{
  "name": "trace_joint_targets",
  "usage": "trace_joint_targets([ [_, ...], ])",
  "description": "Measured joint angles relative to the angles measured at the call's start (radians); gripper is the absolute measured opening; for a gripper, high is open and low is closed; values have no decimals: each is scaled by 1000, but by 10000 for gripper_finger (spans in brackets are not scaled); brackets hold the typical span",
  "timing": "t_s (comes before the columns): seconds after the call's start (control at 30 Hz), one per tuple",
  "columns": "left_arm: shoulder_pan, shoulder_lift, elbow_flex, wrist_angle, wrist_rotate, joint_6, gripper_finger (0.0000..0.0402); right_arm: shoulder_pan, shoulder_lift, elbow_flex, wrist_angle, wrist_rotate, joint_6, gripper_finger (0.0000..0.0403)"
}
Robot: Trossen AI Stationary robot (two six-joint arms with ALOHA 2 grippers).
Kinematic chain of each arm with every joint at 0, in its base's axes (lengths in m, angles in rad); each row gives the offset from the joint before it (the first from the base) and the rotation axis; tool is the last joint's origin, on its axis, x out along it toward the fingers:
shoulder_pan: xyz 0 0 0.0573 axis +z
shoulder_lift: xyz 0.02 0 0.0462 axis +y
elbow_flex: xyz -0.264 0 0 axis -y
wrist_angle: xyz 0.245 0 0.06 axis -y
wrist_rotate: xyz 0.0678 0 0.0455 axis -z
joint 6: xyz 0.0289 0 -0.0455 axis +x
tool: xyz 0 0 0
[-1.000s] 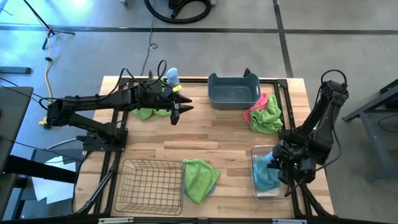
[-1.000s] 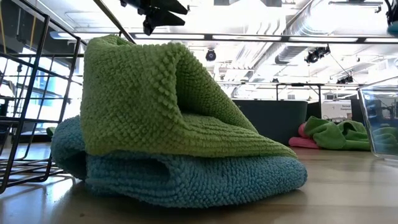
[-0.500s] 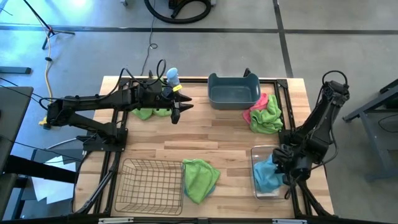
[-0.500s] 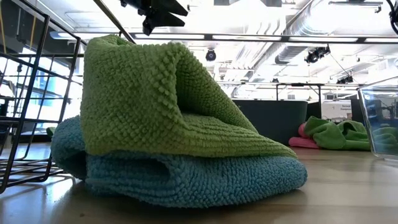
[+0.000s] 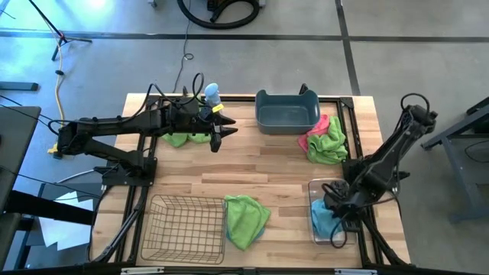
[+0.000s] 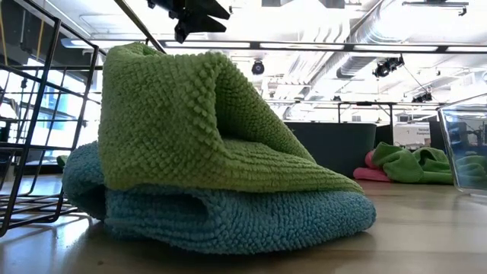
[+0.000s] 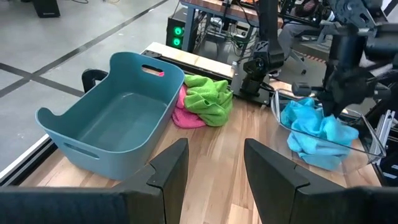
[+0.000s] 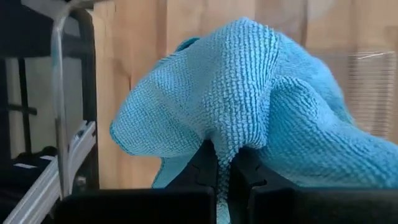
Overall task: Sort microfiber towel by color & place in baskets
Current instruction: Put the left blue towel into the transparent bin
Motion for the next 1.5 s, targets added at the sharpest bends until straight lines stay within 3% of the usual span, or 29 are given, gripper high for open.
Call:
trace_joint_targets([
  [0.73,0,0,0,0,0,2,142,-24,249,2,44,0,-21,0],
  [1.0,0,0,0,0,0,2,142,-24,269,2,62,-7,43,11],
  [1.2,0,0,0,0,1,2,142,-24,235,0,57,-8,106,57],
  [1.33,0,0,0,0,1,2,142,-24,211,17,21,-11,151,112],
  [1.5,0,0,0,0,1,2,142,-24,200,103,-142,-10,153,187],
])
